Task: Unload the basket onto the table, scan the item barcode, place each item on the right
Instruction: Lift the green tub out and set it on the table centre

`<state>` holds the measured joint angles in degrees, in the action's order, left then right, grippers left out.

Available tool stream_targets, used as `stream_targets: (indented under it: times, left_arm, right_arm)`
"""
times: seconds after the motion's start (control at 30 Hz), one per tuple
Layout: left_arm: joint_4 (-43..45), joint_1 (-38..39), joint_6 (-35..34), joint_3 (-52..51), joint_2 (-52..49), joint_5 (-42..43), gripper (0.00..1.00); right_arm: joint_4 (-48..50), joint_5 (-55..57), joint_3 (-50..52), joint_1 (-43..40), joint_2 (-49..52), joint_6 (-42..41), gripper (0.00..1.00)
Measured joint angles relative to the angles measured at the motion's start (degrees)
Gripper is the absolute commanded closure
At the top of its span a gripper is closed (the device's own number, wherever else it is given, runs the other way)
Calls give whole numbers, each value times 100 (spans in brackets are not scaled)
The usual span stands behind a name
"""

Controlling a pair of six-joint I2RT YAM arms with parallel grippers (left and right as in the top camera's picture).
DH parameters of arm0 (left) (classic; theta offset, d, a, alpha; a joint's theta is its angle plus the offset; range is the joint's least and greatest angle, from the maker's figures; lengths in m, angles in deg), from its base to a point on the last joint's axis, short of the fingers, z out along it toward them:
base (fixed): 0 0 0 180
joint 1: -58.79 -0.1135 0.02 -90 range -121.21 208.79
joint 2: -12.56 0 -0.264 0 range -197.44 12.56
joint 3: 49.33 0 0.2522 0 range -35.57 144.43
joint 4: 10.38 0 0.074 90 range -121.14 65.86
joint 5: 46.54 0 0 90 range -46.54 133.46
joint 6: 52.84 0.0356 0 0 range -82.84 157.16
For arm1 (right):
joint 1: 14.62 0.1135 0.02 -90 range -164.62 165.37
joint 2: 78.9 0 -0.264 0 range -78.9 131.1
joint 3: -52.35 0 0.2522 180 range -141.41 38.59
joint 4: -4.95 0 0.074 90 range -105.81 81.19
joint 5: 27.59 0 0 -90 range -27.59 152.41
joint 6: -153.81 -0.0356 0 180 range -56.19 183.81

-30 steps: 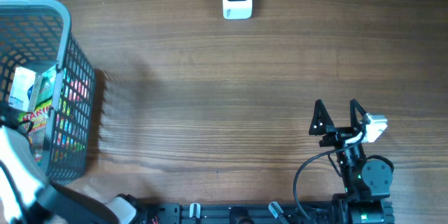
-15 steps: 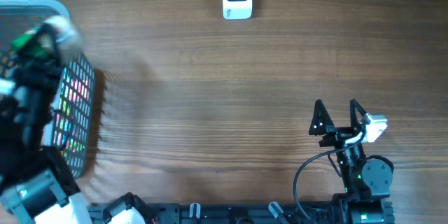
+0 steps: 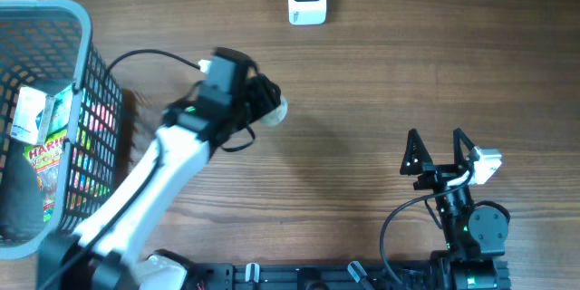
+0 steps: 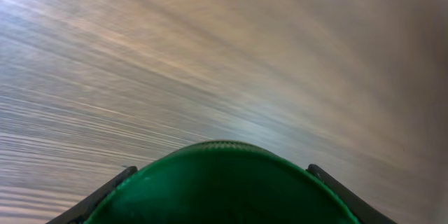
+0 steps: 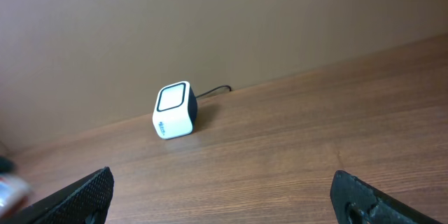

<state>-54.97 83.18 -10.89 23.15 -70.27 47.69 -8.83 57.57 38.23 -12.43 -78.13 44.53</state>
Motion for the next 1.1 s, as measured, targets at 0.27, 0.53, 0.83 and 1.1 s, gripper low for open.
stream_targets:
  times: [0.27,0.53,0.83,1.1]
  left_arm:
    - [-254,459,83,0,-1394,-1985,39]
    - [-216,828,-479,0,-1397,-3040,23]
    - [-68,828,-691,-74,-1397,-3169,0]
    - [-1987,754,605,1578,85,-3233,0]
  right_arm:
    - [0,0,0,0,0,0,0]
    - [0,0,0,0,0,0,0]
    - [0,0,0,0,0,0,0]
    - [0,0,0,0,0,2,0]
